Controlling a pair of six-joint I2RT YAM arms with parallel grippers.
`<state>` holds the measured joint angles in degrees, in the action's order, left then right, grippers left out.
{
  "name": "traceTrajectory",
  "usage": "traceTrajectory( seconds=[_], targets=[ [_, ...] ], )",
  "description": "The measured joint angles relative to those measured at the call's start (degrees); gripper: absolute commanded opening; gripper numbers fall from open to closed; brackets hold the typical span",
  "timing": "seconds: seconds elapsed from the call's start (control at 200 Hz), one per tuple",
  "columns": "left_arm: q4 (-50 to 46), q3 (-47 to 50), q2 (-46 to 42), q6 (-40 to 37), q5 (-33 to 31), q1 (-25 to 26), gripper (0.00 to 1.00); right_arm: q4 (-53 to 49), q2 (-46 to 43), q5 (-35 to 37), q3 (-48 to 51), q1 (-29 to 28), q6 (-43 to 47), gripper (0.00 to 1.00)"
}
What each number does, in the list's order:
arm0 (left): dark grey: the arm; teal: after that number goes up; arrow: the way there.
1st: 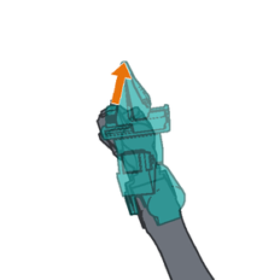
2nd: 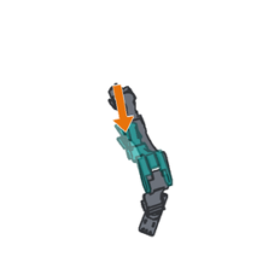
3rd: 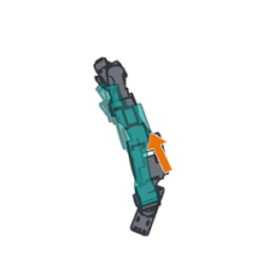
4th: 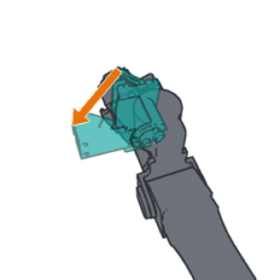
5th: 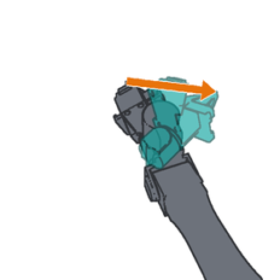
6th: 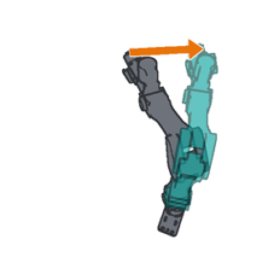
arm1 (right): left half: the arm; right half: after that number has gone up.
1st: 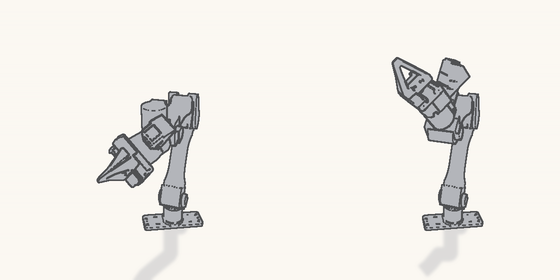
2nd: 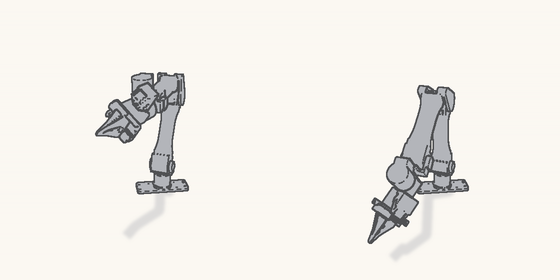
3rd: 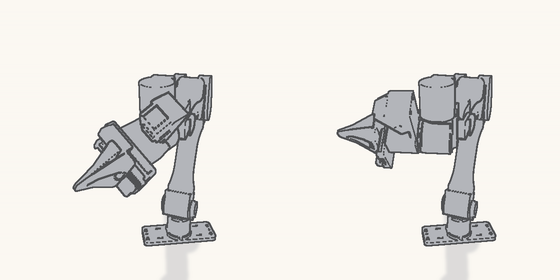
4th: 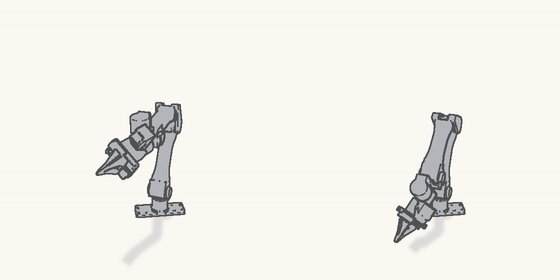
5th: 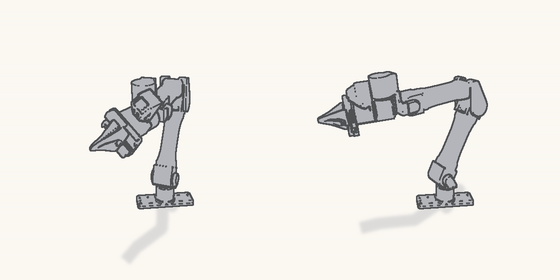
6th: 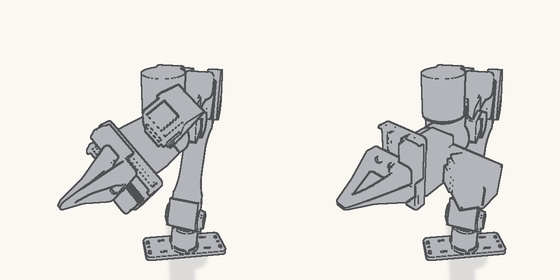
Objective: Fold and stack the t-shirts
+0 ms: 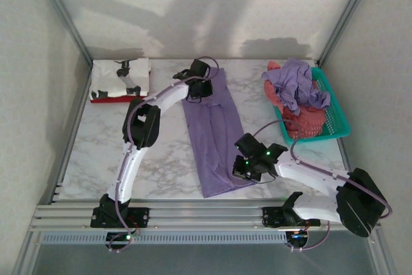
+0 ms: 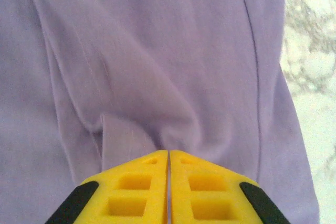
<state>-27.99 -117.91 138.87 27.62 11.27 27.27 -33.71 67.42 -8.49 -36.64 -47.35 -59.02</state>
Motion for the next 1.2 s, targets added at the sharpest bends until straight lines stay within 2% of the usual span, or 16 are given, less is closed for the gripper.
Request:
traceTrajectory(
  seconds=[0.11,0.205,0.446,0.706,0.916,1.076,1.202],
  targets=[
    [1.31,7.61,-5.86,0.26,-0.92,0.94,0.01,-0.74,-0.52,0.37,-0.44,0.02,0.33,0.01],
    [3.02,14.21,-10.12,0.96,-1.97,1.42,0.00,-0.81,0.22,0.35,-0.26,0.02,0.39,0.00],
    [6.49,22.53,-11.19,1.99,-2.62,1.42,0.00,1.57,4.20,-0.59,1.55,0.02,0.46,0.00],
    [8.50,21.64,-8.98,2.21,-2.73,1.42,0.00,8.48,7.43,-3.39,4.74,-0.61,-1.97,0.00],
    [8.87,15.91,-5.07,2.19,-2.08,1.42,0.00,22.84,14.25,-10.86,4.33,-1.81,-5.77,0.02],
    [8.76,13.79,-3.85,1.92,-1.92,1.42,0.09,16.55,12.63,-5.86,0.96,-3.28,-5.57,0.10],
    [8.22,14.14,-4.87,1.16,-2.12,1.42,0.19,6.51,3.19,0.68,-2.67,-3.28,-4.07,0.22]
  ],
)
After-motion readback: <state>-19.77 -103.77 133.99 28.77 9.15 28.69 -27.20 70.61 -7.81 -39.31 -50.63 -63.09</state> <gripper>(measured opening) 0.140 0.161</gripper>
